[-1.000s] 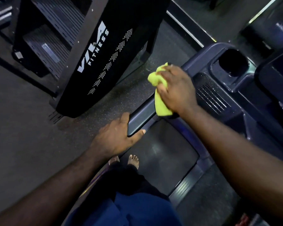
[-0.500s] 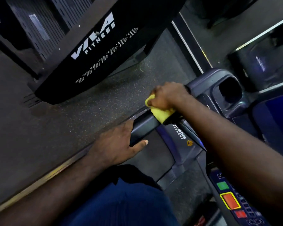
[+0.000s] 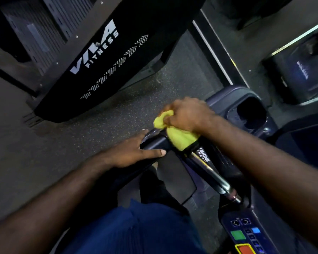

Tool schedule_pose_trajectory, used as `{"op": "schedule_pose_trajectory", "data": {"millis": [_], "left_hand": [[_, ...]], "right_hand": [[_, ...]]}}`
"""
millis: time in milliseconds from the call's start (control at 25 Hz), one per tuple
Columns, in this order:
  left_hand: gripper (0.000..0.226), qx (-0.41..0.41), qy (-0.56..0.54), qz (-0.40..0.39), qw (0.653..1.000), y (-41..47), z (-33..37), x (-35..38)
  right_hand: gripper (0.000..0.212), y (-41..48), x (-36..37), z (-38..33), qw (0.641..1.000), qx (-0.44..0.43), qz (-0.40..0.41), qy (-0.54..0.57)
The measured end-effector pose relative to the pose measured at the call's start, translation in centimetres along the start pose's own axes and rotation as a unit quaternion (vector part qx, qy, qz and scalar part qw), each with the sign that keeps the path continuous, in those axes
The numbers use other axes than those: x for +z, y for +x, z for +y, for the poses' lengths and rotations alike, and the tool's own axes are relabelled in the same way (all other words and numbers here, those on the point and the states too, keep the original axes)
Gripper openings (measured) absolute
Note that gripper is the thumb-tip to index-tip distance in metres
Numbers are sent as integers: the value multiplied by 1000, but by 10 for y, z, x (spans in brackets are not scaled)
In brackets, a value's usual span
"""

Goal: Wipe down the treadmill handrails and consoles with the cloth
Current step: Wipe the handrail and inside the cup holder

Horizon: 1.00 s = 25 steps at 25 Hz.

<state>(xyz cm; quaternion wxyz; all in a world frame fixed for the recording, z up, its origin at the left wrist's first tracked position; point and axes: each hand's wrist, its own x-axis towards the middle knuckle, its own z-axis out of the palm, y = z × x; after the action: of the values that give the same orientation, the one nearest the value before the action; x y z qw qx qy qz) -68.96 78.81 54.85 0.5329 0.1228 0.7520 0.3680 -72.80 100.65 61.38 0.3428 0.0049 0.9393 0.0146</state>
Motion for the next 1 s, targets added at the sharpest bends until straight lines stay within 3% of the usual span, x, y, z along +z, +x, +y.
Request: {"op": "schedule_pose_trajectory", "data": {"millis": [120,200,280,360,440,560,640,760,880,1000], "left_hand": [[96,39,16,36,998,14,28,13],[74,40,42,61,996,23,35,16],[78,29,57,53,997,27,36,16],[86,17,66,32,997,30,33,14],[89,7,49,18,999,35,33,12],[97,0,46,13,999,45,30,9],[99,-4,66,18,998,53,32,9],[111,-9,76,24,997,59,43,8],[112,-1,68,22,997,61,42,6],[102,36,38,22,998,66,32,9]], "right_hand": [[48,10,-14,85,986,120,105,41],[57,26,-7,91,970,177,162,38],[66,16,17,56,969,135,205,33],[59,-9,49,23,970,42,231,63],[56,-9,46,39,974,13,216,61],[51,35,18,106,956,164,234,58],[49,43,16,109,928,242,264,107],[45,18,55,57,905,237,327,136],[38,11,62,67,915,203,314,151],[38,51,21,129,850,351,300,254]]}}
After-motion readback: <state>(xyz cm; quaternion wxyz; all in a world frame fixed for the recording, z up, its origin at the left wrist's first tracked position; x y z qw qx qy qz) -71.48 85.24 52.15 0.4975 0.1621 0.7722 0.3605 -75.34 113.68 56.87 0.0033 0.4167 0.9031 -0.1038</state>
